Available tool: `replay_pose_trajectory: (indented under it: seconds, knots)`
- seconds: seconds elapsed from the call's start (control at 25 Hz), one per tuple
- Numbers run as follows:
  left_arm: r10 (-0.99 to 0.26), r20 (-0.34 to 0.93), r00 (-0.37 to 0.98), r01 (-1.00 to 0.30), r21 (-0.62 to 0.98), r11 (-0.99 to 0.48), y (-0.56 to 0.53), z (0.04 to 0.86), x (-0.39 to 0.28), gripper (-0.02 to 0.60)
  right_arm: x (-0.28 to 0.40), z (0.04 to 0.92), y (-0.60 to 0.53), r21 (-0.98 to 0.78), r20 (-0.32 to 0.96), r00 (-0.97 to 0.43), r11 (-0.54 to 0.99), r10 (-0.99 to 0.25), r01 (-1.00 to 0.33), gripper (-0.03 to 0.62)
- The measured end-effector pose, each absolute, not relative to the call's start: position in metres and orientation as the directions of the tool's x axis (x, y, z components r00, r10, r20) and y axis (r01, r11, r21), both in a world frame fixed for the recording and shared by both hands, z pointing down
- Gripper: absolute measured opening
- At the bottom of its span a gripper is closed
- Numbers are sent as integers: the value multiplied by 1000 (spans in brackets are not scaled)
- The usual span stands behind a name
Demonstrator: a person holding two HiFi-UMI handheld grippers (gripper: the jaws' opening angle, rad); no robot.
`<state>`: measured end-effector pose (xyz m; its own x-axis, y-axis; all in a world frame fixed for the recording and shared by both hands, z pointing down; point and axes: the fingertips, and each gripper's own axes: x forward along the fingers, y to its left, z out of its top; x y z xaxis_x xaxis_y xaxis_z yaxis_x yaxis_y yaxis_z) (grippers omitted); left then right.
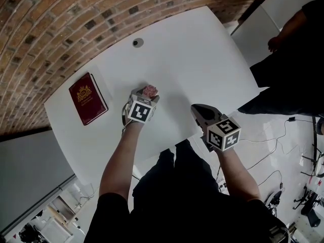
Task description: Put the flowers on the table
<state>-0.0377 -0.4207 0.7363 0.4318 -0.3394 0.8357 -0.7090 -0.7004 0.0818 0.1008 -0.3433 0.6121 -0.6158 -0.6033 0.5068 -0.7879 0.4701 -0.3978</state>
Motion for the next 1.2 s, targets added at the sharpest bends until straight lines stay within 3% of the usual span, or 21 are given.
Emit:
replay_pose_trajectory:
  seconds: [0.52, 1.0, 1.2]
  knots:
    - [-364, 817, 447, -719, 86, -690, -409, 710, -46, 299, 94, 596, -338, -380, 504, -622, 493, -599, -783, 12]
    - [-496, 712, 498, -775, 109, -623, -398, 641, -78, 298, 61, 567, -319, -338, 483, -640, 547, -597, -766, 12]
    - [-534, 658, 531, -782, 138, -607, -380, 609, -97, 253, 49, 549, -303, -306, 479, -630, 556, -612, -773, 12]
